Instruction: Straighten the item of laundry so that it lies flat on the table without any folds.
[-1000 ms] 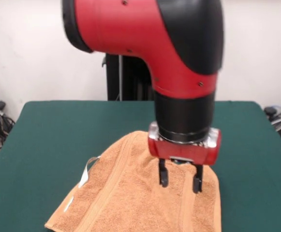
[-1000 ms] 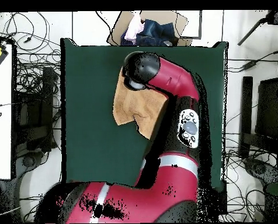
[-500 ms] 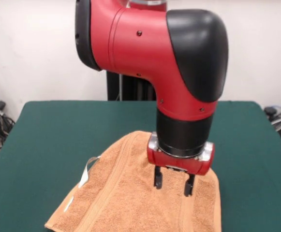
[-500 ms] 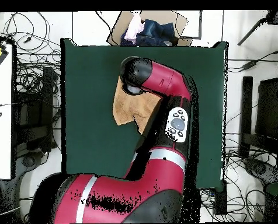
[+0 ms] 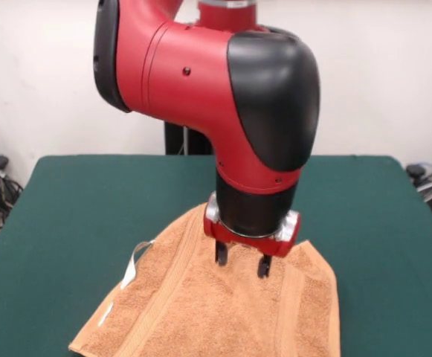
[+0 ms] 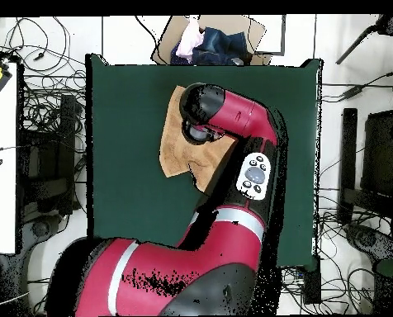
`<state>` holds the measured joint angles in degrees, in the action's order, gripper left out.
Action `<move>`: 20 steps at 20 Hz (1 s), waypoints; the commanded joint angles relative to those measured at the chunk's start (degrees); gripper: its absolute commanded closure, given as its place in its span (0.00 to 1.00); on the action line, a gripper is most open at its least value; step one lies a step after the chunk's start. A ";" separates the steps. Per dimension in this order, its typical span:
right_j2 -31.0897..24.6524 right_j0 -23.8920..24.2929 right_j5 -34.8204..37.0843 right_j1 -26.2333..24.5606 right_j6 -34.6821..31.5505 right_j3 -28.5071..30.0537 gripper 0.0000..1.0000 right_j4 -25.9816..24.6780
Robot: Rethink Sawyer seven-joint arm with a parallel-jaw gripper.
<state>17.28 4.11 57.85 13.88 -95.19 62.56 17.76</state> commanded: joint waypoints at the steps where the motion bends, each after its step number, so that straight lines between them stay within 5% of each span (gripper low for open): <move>1: 0.28 -1.36 18.97 -3.01 -10.63 -2.51 0.00 -5.02; 7: -0.64 -1.10 30.24 -6.34 -10.27 -7.88 0.00 -7.37; 14: -1.64 -0.78 26.97 -7.50 -12.08 -9.00 0.00 -7.18; 20: -2.17 -1.45 16.71 -8.49 -17.37 -10.59 0.00 -4.64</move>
<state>18.53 4.07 83.83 7.58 -95.19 52.44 11.66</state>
